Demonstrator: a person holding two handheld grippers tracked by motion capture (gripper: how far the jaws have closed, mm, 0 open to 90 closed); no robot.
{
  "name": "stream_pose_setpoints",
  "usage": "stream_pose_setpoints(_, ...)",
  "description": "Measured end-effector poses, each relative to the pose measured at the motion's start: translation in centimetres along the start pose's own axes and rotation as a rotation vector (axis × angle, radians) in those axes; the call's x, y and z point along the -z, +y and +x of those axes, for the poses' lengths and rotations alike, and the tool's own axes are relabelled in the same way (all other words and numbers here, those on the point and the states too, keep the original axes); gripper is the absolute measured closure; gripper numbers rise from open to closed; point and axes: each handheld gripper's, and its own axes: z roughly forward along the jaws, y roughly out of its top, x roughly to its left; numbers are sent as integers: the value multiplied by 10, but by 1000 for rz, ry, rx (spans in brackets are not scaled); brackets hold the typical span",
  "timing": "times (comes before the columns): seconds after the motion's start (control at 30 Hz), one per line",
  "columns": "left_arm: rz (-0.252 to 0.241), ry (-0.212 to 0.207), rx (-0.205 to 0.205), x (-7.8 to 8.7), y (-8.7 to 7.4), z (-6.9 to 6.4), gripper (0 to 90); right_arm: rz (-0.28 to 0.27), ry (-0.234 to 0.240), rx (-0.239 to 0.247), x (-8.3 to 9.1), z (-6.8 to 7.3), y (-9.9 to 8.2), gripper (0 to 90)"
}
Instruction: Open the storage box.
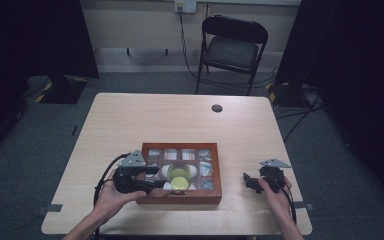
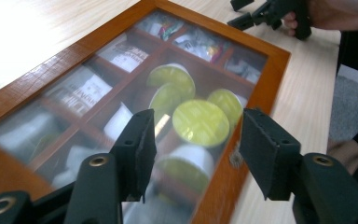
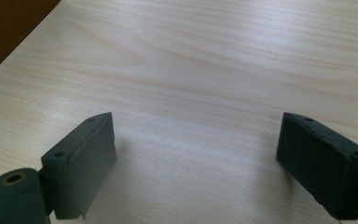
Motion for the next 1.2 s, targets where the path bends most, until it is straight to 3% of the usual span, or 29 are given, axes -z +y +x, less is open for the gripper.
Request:
stream_pose_setpoints(0.1,2,-34,-35,-8,8,-4,569,0,0,0,0,0,0,109)
stream_pose_setpoints(0.23,-2,-82,-22,-16,12,-6,664,0,-3,-2,0,1,0,108)
stream_pose_setpoints(0.37,59,-116,-32,-24,9,-9,627,0,-2,-3,0,1,0,108)
stream_pose_setpoints(0.57,75,-191,-24,-30,6,-12,681,0,-2,-2,0,1,0,108)
stream_pose_setpoints(0.63,86,-191,-43,-33,5,-14,683,0,-3,-2,0,1,0,108)
stream_pose_setpoints(0.7,93,-155,-45,-35,3,-16,682,0,-2,-1,0,1,0,109)
stream_pose_setpoints(0.87,109,-182,-73,-39,3,-15,706,0,-2,-1,0,1,0,109)
stream_pose_setpoints(1.03,124,-148,-103,-43,1,-18,798,1,-2,-1,0,1,0,108)
stream_pose_setpoints(1.2,114,-129,-128,-44,0,-21,803,0,-2,-2,0,1,0,108)
